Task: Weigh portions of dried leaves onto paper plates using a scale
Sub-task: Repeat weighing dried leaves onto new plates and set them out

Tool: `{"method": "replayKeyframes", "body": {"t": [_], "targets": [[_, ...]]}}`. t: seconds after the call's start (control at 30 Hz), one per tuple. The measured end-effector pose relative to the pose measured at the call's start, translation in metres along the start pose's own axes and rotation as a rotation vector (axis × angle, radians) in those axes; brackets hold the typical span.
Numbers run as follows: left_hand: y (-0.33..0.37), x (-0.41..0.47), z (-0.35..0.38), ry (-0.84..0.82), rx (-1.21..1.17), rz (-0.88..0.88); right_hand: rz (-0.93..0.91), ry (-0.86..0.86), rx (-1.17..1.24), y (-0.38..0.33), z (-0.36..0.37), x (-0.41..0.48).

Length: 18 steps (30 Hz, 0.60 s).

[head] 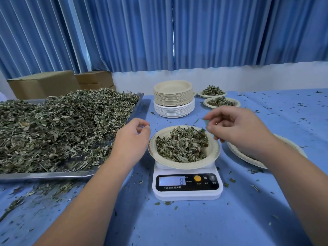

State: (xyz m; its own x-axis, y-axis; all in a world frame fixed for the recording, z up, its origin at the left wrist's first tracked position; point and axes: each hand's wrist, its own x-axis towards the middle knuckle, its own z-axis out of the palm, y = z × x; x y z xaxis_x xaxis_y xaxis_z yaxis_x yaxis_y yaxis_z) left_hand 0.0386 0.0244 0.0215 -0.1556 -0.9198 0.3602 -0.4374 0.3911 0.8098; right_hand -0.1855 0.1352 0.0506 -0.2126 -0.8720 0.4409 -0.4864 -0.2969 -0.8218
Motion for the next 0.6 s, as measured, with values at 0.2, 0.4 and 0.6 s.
{"method": "replayKeyframes", "body": {"t": [0.2,0.4,0.6], "targets": [[-0.002,0.002,0.000,0.005,-0.008,0.005,-0.044,-0.011,-0.215,-0.004,0.011,-0.003],[-0.002,0.004,0.003,-0.015,-0.002,0.023,-0.041,0.106,-0.365,0.003,0.006,0.002],[-0.002,0.006,0.007,-0.027,0.004,0.020,0.006,-0.183,-0.560,-0.002,0.011,0.019]]}}
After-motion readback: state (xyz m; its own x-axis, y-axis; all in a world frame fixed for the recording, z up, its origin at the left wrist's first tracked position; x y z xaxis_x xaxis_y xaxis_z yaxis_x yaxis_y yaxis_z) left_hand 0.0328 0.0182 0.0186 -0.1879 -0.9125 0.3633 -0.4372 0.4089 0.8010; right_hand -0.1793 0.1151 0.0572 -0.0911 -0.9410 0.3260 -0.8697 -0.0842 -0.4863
